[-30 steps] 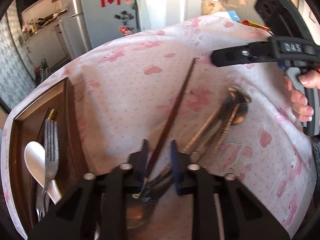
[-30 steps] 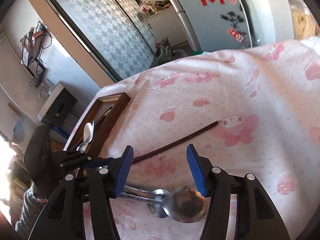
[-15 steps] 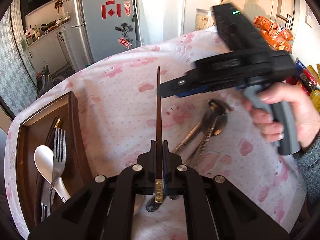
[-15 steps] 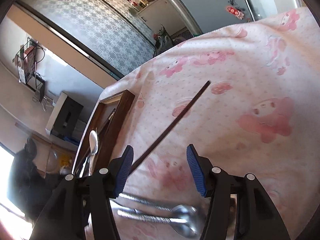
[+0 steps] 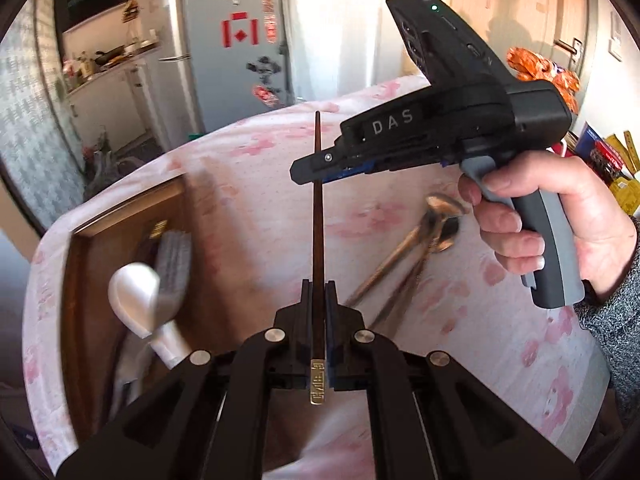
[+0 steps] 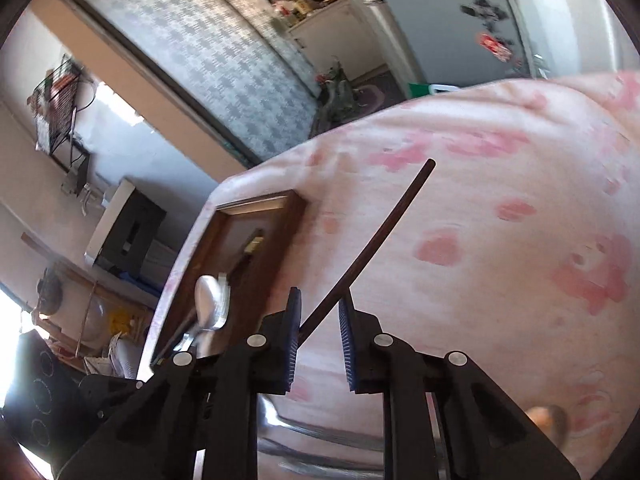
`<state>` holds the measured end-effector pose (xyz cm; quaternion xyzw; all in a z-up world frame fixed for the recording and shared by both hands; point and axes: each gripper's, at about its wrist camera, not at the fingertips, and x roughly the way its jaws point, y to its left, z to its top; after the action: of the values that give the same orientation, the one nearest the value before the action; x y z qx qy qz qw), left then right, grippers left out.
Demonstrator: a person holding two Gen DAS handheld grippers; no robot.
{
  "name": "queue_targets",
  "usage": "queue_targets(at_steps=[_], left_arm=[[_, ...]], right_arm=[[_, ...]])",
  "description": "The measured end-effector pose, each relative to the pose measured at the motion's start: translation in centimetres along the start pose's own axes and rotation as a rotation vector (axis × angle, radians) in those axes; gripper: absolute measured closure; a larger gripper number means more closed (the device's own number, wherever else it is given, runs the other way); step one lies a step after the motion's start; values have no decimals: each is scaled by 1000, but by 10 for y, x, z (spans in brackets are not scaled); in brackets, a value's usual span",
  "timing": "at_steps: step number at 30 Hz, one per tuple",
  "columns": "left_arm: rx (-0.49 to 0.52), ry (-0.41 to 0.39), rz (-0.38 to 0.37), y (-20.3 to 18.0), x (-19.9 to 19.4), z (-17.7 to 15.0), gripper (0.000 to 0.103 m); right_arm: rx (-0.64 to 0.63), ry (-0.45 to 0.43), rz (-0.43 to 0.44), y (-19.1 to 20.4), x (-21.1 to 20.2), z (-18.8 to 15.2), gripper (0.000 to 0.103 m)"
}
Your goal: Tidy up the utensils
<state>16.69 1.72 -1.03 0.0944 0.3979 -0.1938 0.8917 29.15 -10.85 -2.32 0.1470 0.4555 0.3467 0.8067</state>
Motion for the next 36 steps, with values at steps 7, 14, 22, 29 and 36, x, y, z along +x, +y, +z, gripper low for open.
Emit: queue_targets(at_steps=[7, 14, 22, 29, 36], left_arm=[[-101, 1, 115, 58, -37, -34, 96], [-187, -2, 213, 98, -55, -50, 97], [-197, 49, 250, 108, -32, -61, 95], [-146, -38, 262, 88, -50, -57, 50], [-31, -63, 126, 33, -42, -34, 50]], right_arm=[[-87, 42, 66, 74, 57, 4, 85], [-118, 76, 53, 105, 84, 0, 67], [-160, 22, 34, 89, 25, -6, 60], [-167, -37, -82, 28, -59, -26, 56], [-46, -66, -189, -47, -106, -51, 55]])
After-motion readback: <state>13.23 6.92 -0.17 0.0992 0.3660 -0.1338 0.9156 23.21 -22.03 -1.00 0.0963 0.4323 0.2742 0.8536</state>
